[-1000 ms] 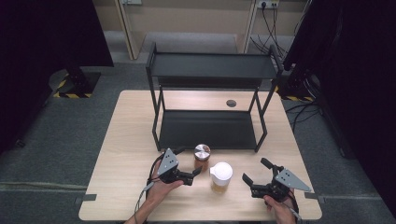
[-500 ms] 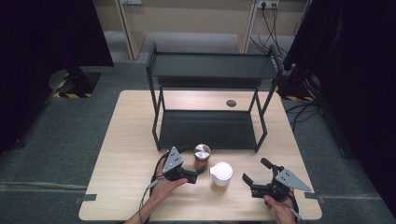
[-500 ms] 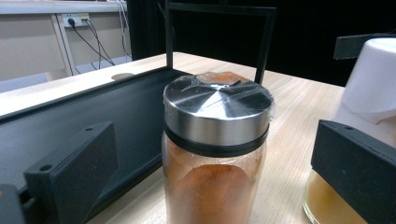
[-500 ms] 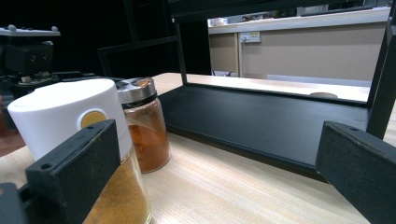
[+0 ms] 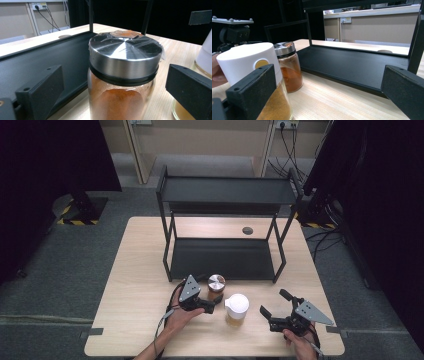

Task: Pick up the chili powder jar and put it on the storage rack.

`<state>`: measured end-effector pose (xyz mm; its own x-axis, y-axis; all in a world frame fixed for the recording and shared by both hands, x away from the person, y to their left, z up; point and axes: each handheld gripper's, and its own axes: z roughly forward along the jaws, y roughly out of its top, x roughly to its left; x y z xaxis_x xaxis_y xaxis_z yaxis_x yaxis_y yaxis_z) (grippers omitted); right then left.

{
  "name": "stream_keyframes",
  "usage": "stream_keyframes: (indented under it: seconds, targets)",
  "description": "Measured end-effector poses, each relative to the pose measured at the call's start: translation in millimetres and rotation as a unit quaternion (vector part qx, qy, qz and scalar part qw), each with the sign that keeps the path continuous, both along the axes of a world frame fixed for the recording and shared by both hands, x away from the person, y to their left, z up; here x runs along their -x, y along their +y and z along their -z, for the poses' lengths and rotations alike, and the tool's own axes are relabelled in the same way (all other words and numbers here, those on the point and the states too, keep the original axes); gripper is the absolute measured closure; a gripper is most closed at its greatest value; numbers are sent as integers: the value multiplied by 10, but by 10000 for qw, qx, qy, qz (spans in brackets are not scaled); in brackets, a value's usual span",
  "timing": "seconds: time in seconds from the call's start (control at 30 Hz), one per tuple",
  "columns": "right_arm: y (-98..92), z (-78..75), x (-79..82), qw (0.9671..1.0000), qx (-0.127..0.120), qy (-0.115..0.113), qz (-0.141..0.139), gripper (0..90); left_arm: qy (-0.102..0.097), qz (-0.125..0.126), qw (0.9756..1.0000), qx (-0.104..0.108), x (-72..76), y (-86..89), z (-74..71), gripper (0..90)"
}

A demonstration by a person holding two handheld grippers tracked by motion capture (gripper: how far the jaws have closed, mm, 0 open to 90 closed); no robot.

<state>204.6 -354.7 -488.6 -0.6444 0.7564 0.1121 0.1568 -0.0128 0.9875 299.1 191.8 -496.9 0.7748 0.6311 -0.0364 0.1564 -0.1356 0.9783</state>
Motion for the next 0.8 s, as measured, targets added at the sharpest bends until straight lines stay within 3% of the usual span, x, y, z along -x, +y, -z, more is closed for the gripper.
stream_keyframes:
  seconds: [0.4, 0.8]
  targets:
    - [-1, 3, -1, 10000, -3, 4, -3, 4, 37, 30, 10000, -51, -59, -77, 3, 97]
    - [-5, 5, 2, 10000, -19, 11, 5, 5, 41, 121, 9995, -272, -99, -128, -34, 303]
